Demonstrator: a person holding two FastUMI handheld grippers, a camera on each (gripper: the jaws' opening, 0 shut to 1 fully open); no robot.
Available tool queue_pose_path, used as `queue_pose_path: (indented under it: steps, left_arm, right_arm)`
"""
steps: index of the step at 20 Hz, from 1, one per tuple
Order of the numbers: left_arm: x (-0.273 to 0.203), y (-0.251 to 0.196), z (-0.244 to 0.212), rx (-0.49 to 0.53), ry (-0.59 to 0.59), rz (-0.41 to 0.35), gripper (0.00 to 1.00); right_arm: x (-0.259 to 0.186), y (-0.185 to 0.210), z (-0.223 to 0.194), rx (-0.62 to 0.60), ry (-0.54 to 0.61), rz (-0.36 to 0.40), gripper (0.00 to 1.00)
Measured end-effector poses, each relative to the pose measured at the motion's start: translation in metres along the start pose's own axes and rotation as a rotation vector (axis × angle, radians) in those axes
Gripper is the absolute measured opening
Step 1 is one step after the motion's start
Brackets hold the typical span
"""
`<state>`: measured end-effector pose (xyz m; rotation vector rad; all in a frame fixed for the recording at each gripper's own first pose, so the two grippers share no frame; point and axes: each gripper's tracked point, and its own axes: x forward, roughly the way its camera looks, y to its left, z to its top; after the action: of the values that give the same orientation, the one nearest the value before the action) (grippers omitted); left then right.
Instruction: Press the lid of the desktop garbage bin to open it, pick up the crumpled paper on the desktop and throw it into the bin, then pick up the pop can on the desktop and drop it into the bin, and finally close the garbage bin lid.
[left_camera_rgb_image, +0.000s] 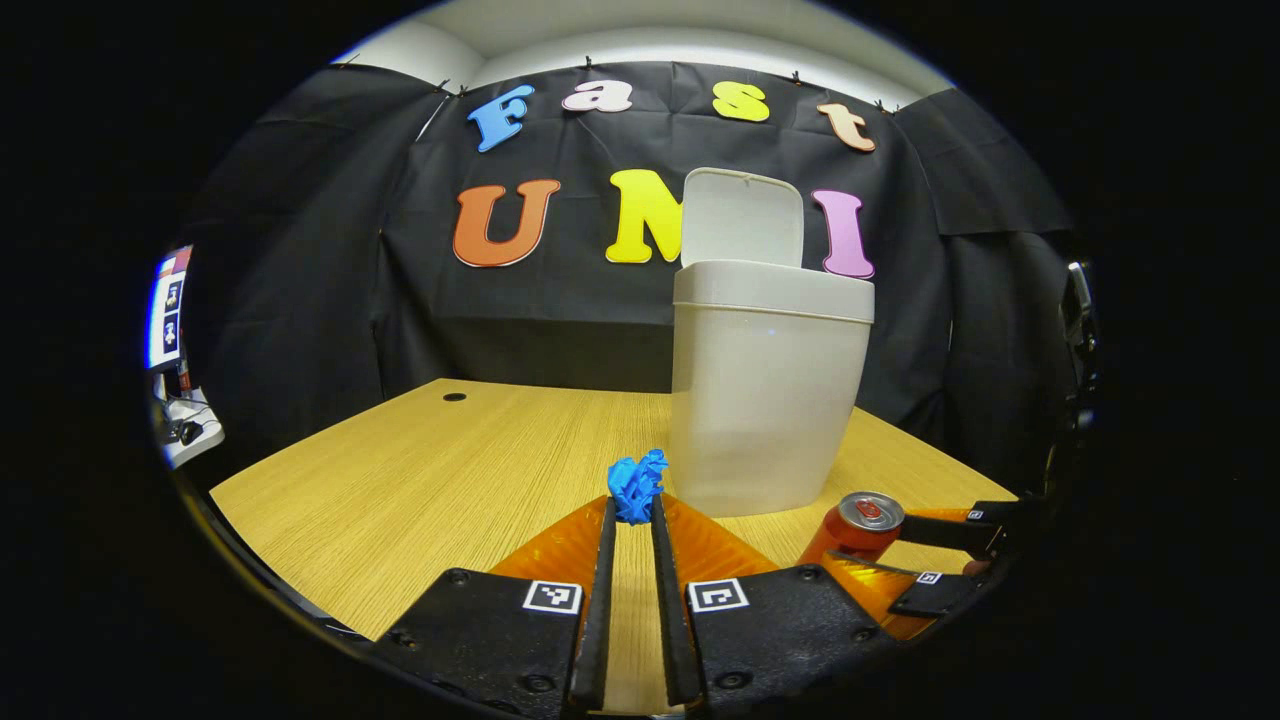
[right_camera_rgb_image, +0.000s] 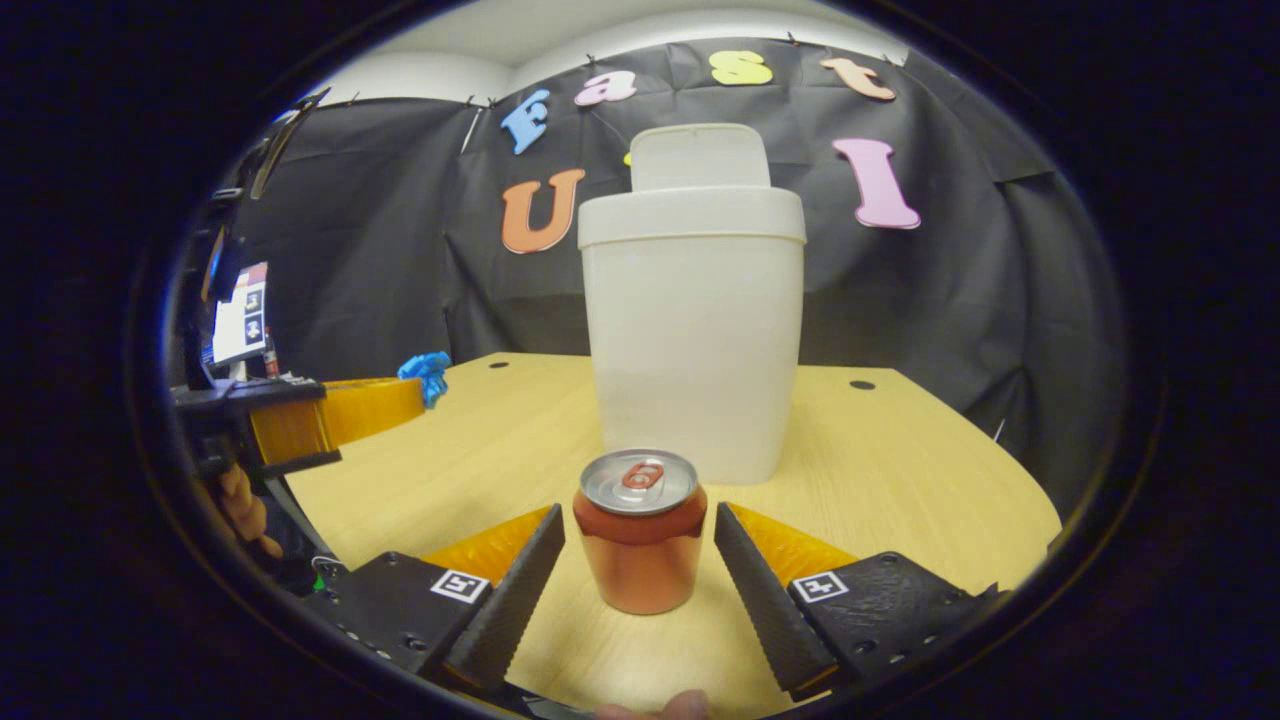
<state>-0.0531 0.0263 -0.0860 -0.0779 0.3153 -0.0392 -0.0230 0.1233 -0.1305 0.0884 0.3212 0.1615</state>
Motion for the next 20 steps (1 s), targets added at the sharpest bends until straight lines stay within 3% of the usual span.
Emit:
queue_pose_path:
  steps: [13, 16, 18, 20]
  left_arm:
    - [0.0, -0.001, 0.042, -0.006, -0.112, -0.012, 0.25]
    - [0.003, -0.008, 0.057, 0.004, -0.138, -0.027, 0.25]
    - [0.004, -0.013, 0.074, 0.005, -0.171, -0.041, 0.24]
    - [0.007, -0.018, 0.095, 0.015, -0.212, -0.052, 0.24]
  right_arm:
    - [0.018, -0.012, -0.037, 0.109, 0.168, -0.005, 0.96]
    - [0.018, -0.012, -0.034, 0.113, 0.166, 0.006, 0.94]
    - [0.021, -0.012, -0.037, 0.104, 0.171, 0.01, 0.85]
    - [0.016, -0.012, -0.035, 0.094, 0.168, 0.017, 0.83]
